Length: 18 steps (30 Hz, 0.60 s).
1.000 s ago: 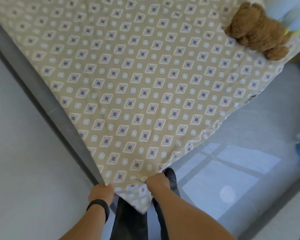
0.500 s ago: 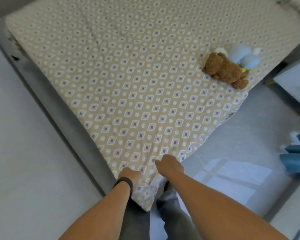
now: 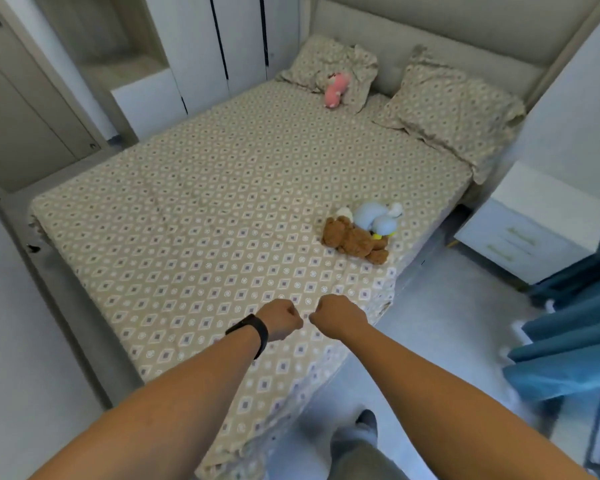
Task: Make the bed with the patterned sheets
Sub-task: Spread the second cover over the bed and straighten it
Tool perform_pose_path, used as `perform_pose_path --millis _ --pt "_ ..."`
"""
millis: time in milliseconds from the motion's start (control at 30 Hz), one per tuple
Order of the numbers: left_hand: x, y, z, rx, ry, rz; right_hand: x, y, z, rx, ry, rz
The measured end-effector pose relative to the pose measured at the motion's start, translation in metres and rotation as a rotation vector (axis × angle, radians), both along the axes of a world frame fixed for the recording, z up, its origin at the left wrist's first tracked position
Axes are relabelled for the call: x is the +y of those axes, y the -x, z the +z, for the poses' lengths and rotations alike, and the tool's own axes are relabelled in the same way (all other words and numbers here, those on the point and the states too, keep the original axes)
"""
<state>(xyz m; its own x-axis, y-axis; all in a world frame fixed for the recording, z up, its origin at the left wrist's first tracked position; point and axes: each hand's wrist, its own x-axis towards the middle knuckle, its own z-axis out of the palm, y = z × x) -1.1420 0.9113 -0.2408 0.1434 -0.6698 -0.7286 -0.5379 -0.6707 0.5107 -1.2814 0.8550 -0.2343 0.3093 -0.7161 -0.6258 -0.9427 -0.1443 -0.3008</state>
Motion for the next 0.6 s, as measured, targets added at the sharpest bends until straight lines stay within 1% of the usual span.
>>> perform_pose_path --millis 133,233,333,400,433,533,567,600 --pt "-0.070 0.061 0.014 0.105 0.043 0.021 -0.083 0.072 0.027 0.027 0.114 0.043" --pt "-0.126 0.110 0.024 0.176 0.102 0.123 -0.150 0.127 0.052 -0.010 0.187 0.033" --pt "-0.160 0.137 0.032 0.212 0.111 0.197 -0.197 0.153 0.065 0.020 0.241 0.066" --pt "-0.174 0.143 0.034 0.197 0.113 0.192 -0.214 0.159 0.061 0.078 0.220 0.072" --pt "-0.196 0.146 0.035 0.191 0.128 0.209 -0.235 0.163 0.061 0.081 0.205 0.052" --pt "-0.228 0.146 0.031 0.216 0.146 0.284 -0.263 0.170 0.053 0.118 0.160 0.106" --pt "-0.255 0.147 0.024 0.214 0.161 0.320 -0.289 0.172 0.046 0.121 0.152 0.126" --pt "-0.265 0.147 0.018 0.196 0.184 0.340 -0.297 0.174 0.043 0.118 0.132 0.140"
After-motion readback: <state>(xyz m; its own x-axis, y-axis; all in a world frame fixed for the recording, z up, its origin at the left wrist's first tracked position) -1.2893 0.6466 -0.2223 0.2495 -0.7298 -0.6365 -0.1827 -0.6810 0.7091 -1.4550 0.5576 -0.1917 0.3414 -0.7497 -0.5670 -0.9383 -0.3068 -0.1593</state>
